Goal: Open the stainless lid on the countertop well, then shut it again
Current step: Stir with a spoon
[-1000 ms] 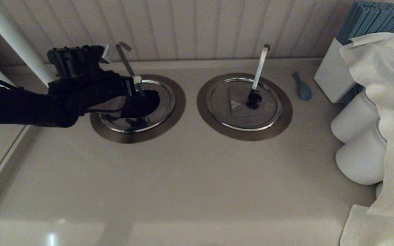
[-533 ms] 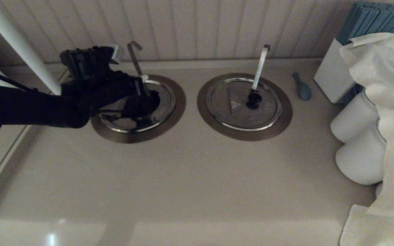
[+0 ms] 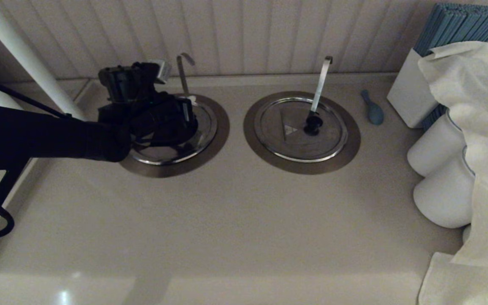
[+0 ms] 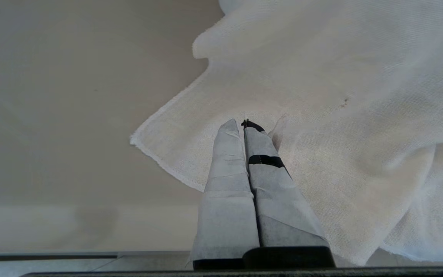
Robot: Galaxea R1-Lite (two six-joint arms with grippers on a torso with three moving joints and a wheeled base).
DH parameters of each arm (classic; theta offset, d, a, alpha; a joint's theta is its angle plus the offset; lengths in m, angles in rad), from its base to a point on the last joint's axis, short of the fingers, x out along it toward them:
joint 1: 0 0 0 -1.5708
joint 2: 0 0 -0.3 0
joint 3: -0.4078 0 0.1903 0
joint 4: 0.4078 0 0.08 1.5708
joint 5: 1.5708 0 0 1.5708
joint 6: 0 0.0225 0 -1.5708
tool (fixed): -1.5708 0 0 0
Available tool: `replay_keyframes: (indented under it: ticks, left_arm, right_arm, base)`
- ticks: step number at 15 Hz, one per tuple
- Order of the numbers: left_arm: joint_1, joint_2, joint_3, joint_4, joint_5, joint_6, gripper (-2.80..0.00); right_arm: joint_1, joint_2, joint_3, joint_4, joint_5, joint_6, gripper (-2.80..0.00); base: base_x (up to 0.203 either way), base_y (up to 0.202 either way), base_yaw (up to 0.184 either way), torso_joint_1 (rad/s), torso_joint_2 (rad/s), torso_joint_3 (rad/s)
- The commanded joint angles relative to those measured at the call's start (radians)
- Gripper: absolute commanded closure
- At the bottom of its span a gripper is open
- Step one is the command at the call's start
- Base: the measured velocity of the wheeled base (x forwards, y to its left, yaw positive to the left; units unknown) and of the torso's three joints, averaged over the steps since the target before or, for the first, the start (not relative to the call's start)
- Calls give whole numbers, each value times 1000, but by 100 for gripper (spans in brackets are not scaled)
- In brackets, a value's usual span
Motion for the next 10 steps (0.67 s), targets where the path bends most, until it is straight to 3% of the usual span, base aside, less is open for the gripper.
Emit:
replay_keyframes:
  ticks: [1, 2, 3, 5, 10]
  left_arm:
    - [-5, 28, -7, 2, 5, 0, 0]
    - [-12, 34, -9, 2, 8, 0, 0]
    - [-16, 43, -19, 2, 22, 0, -280]
    - [-22, 61, -42, 2, 59, 0, -280]
    - [-28, 63, -48, 2, 62, -1, -280]
  right_arm:
    - [0, 0, 0, 0, 0, -1, 0]
    - [0, 0, 0, 0, 0, -1, 0]
    - [0, 0, 0, 0, 0, -1, 0]
    - [0, 0, 0, 0, 0, -1, 0]
    - [0, 0, 0, 0, 0, -1, 0]
  base:
    - [0, 0, 0, 0, 0, 0]
    - [0, 0, 0, 0, 0, 0]
    - [0, 0, 0, 0, 0, 0]
    - [0, 0, 0, 0, 0, 0]
    - [0, 0, 0, 0, 0, 0]
